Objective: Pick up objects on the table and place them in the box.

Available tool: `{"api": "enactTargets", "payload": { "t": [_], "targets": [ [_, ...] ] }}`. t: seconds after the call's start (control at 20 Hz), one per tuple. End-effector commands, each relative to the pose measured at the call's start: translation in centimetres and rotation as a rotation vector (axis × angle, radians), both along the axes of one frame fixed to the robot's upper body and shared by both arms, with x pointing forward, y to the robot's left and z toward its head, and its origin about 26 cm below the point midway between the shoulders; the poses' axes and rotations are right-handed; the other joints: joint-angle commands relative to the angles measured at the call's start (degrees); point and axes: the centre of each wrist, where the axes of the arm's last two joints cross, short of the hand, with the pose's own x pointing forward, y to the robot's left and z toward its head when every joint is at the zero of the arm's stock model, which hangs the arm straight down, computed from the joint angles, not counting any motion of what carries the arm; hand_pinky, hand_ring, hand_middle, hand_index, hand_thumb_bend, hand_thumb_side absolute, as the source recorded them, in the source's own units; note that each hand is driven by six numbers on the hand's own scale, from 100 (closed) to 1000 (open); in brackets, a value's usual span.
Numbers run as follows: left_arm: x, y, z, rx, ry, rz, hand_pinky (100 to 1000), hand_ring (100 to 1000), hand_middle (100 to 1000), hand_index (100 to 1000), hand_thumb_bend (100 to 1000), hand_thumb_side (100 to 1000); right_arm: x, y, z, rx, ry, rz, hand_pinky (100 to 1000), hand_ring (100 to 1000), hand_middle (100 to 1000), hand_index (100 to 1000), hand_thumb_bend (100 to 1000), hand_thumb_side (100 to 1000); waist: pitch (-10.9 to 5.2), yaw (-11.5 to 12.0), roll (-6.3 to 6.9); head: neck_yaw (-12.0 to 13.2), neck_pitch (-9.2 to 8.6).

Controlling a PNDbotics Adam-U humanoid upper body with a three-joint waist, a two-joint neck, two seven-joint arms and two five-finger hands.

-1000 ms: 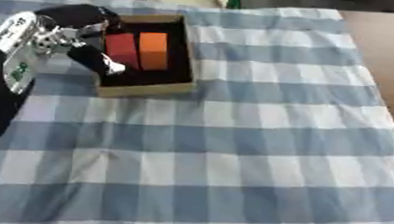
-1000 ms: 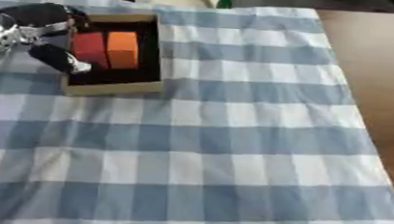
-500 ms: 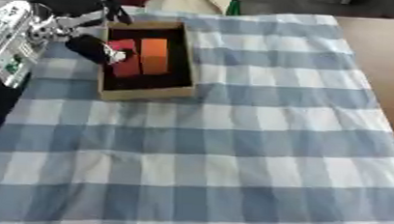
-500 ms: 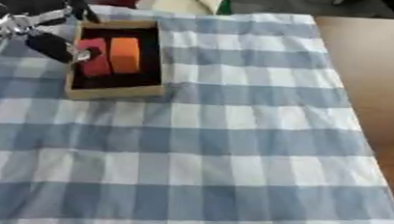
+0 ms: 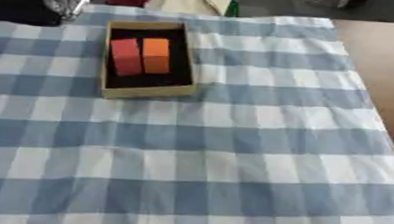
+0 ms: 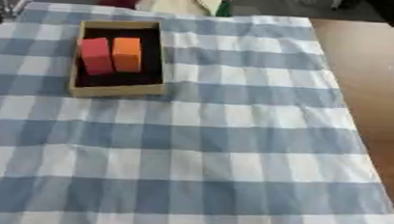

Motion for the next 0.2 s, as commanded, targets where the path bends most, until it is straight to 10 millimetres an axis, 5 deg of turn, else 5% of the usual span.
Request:
{"api": "enactTargets", "payload": {
  "t": [0.05, 0.2],
  "targets": [
    [-2.9, 0.9, 1.4, -0.138, -0.08, -0.062, 740, 717, 698, 815, 100, 521, -0.5, -0.4, 0.8, -0.004, -0.045, -0.019, 849, 756, 460, 693, 100, 783, -1.73, 0.38, -0.12, -0.79, 0.37],
    [-3.0, 2.3, 0.4, -0.275, -0.097, -0.118, 738, 717, 697, 813, 100, 575, -0.5, -0.4, 0.8, 0.015, -0.06, -0.019, 850, 755, 461, 691, 100, 781, -1.96, 1.08, -0.45, -1.16, 0.4]
  ]
}}
